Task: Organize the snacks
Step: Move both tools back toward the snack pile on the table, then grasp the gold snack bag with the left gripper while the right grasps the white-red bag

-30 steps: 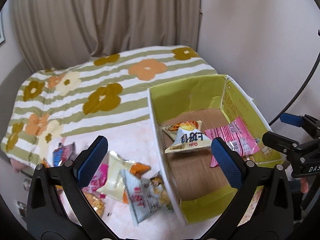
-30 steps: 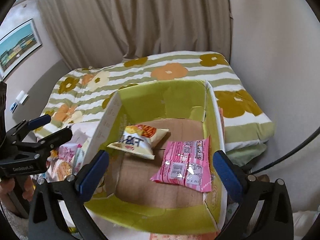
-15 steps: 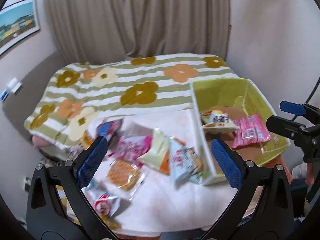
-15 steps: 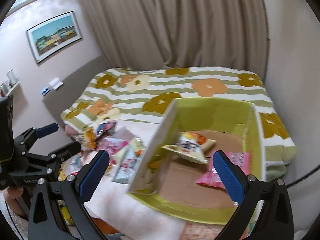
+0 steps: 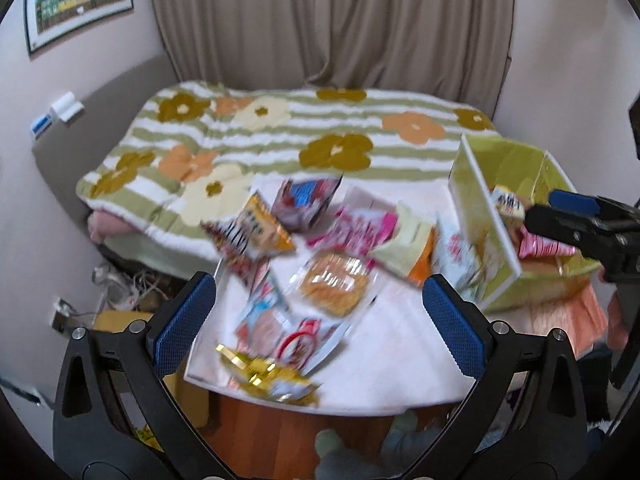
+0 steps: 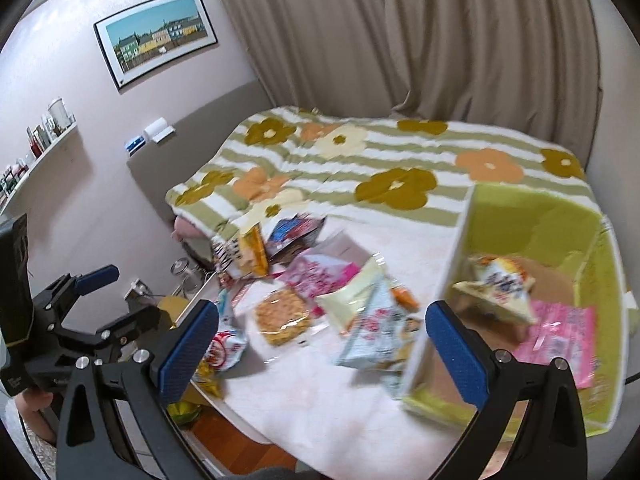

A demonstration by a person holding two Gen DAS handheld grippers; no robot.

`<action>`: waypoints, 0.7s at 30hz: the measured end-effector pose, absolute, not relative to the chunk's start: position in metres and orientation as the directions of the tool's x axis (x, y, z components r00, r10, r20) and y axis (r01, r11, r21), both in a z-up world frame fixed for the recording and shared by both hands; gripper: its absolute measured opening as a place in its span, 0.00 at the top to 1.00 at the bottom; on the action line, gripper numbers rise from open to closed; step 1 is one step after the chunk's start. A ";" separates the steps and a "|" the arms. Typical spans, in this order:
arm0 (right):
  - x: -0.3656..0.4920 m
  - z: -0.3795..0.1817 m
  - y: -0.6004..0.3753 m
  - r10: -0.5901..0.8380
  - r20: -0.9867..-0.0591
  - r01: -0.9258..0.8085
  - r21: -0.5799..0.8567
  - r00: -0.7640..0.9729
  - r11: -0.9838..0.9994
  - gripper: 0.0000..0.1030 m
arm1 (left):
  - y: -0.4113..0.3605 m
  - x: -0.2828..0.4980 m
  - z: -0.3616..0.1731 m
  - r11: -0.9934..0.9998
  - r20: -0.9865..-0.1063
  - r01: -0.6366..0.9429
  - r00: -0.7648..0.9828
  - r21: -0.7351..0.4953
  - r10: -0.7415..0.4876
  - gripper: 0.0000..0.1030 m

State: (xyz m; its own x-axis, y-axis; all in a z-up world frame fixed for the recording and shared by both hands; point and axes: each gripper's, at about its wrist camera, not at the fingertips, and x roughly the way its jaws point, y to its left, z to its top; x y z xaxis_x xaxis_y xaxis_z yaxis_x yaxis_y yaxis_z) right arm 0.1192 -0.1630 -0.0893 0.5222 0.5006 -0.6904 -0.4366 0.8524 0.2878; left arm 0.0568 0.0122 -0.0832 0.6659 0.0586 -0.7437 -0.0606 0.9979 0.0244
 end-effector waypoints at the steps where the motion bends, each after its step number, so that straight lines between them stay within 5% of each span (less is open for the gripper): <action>1: 0.118 -0.092 -0.157 0.505 -0.695 -0.433 0.300 0.512 0.850 0.00 | 0.021 0.054 -0.087 0.998 -0.753 -0.052 0.656 0.017 0.047 0.01; 21: 0.119 -0.180 -0.049 0.452 -0.813 -0.366 0.321 0.367 0.874 0.00 | 0.095 0.022 -0.214 0.974 -0.881 0.188 0.429 -0.130 -0.201 0.01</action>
State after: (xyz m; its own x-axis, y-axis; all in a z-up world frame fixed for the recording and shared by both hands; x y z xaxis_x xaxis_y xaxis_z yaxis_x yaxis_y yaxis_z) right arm 0.1194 -0.0491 -0.1799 0.3669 0.4522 -0.8130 -0.3657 0.8737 0.3209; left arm 0.0218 0.0946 -0.2143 0.4294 -0.2005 -0.8806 0.1878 0.9736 -0.1301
